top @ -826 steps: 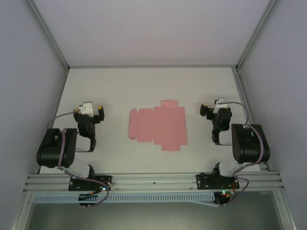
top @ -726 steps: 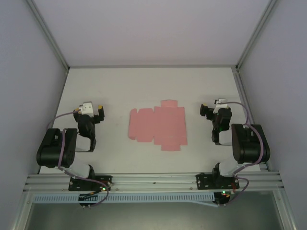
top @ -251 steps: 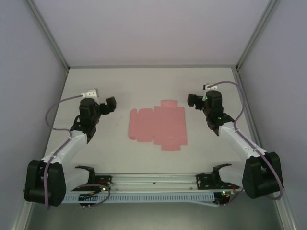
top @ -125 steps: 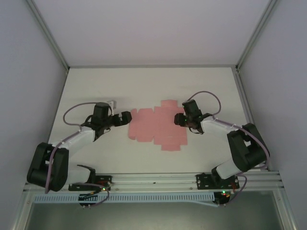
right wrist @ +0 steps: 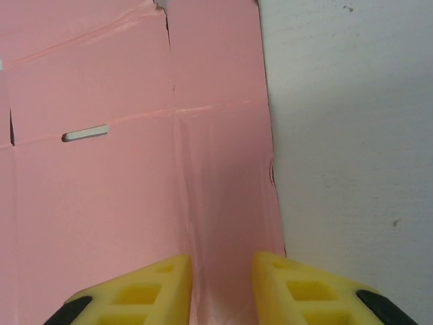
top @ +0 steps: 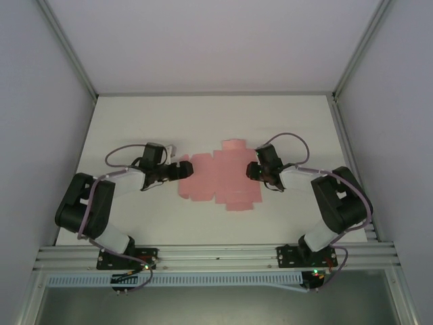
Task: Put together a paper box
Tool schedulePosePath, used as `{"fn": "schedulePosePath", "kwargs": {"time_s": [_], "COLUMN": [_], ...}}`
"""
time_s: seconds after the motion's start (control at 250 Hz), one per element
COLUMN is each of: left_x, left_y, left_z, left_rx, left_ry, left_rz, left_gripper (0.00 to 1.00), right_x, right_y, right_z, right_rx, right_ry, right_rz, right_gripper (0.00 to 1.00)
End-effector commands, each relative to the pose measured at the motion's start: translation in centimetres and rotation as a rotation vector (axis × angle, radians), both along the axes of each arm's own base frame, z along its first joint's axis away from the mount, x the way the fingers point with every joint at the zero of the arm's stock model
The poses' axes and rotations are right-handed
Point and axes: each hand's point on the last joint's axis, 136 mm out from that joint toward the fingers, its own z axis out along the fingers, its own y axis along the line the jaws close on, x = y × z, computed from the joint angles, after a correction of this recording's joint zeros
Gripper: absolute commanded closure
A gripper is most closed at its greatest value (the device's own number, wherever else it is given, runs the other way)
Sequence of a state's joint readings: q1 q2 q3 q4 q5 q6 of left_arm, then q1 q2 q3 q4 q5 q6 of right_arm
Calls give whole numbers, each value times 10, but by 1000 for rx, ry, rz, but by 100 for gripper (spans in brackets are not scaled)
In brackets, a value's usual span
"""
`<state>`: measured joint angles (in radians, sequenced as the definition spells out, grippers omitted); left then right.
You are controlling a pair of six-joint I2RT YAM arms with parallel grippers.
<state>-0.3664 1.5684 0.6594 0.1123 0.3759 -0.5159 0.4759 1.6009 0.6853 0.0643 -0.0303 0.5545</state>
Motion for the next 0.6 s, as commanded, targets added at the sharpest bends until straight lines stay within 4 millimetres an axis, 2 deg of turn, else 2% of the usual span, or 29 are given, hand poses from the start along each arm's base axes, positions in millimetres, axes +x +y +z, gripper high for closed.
{"fn": "schedulePosePath", "kwargs": {"time_s": [0.0, 0.072, 0.128, 0.256, 0.399, 0.535, 0.567, 0.595], "left_x": [3, 2, -1, -4, -3, 0, 1, 3], "left_y": [-14, -16, -21, -31, -32, -29, -28, -26], "left_z": [1, -2, -1, 10, 22, 30, 31, 31], "left_rx": [-48, -63, -97, -169, -179, -167, -156, -145], "left_ry": [0, 9, 9, -13, -51, -78, -86, -91], "left_rz": [-45, -49, -69, -98, -105, -93, -85, -76], "left_gripper": [15, 17, 23, 36, 43, 61, 67, 77], "right_x": [-31, -31, -31, -32, -32, -32, -32, -31], "right_y": [-12, -14, -13, -11, -7, -8, -8, -8], "right_z": [-33, -33, -34, -36, -32, -28, -26, -24], "right_rx": [-32, -35, -34, -18, 8, 13, 13, 17], "right_ry": [133, 129, 131, 137, 123, 104, 98, 92], "right_rz": [-12, -18, -16, -9, -5, -5, -3, -1], "right_gripper": [70, 70, 70, 71, 73, 72, 73, 73]}}
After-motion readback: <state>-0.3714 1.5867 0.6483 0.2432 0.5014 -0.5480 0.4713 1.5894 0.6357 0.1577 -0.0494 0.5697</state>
